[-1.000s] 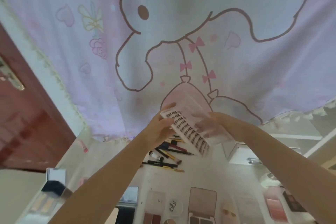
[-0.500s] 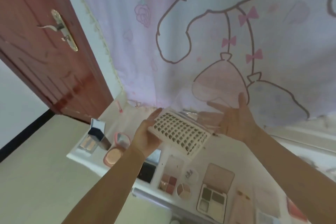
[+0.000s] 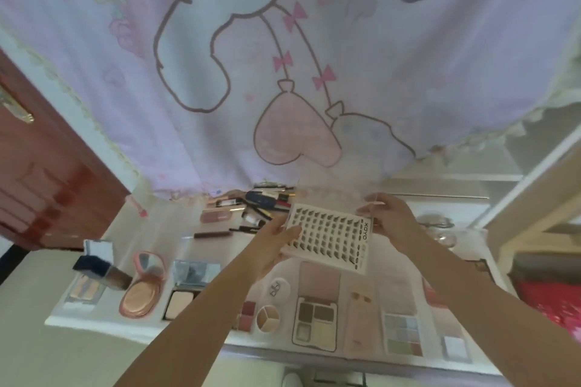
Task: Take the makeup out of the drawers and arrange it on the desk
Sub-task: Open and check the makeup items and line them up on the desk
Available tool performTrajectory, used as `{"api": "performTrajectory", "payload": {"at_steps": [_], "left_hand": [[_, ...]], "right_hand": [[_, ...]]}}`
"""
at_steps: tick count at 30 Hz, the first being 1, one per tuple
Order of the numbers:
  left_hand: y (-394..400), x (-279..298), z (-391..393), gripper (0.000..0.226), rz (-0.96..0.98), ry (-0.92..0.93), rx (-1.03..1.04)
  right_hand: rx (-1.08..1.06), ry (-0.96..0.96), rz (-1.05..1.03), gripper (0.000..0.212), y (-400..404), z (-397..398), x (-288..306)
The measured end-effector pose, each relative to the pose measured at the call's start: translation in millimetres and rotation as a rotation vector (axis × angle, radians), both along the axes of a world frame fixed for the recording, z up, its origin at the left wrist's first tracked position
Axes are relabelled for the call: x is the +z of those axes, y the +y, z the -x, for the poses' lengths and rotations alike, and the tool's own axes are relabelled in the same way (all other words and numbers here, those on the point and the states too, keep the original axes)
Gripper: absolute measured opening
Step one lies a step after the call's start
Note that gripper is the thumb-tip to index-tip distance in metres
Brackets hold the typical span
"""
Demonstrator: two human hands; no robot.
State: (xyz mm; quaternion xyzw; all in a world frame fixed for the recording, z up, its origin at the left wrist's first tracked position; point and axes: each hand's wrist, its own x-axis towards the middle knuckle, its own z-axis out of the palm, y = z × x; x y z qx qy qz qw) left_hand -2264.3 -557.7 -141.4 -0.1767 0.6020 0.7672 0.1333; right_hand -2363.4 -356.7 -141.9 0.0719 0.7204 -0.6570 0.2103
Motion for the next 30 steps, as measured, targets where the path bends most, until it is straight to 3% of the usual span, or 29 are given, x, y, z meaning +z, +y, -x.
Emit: {"api": "performTrajectory", "payload": {"at_steps": [7,11,15,19,25,30], "left_hand": [[26.1,-13.2,57.9,0.031,0.329,-0.132,-0.092],[35.8,-27.0,88.5,0.032,0.476,-0.203,-0.152],[45.5,-44.8,106.3,0.032,0.495,-0.329,-0.213],[56.1,-68.1,117.2,0.026,0.534,-0.394,-0.281],[64.3,-90.3,123.5,0.030,0.626,-0.407,-0.329],[68.9,-102.2,121.6,0.022,0.600,-0.407,-0.344]], "right_hand": [[-0.142,0.240,-0.183,0.019,26.6,11.7,-18.0],[-0.167,0.335,-0.450,0.021,31.7,17.9,-23.4],[-0.080,0.233,-0.736,0.034,36.4,25.6,-36.4],[-0.080,0.107,-0.867,0.037,38.5,29.4,-50.5],[-0.101,-0.163,-0.775,0.038,34.3,36.2,-50.2],[-0.229,-0.239,-0.674,0.034,31.8,37.8,-61.7]]}}
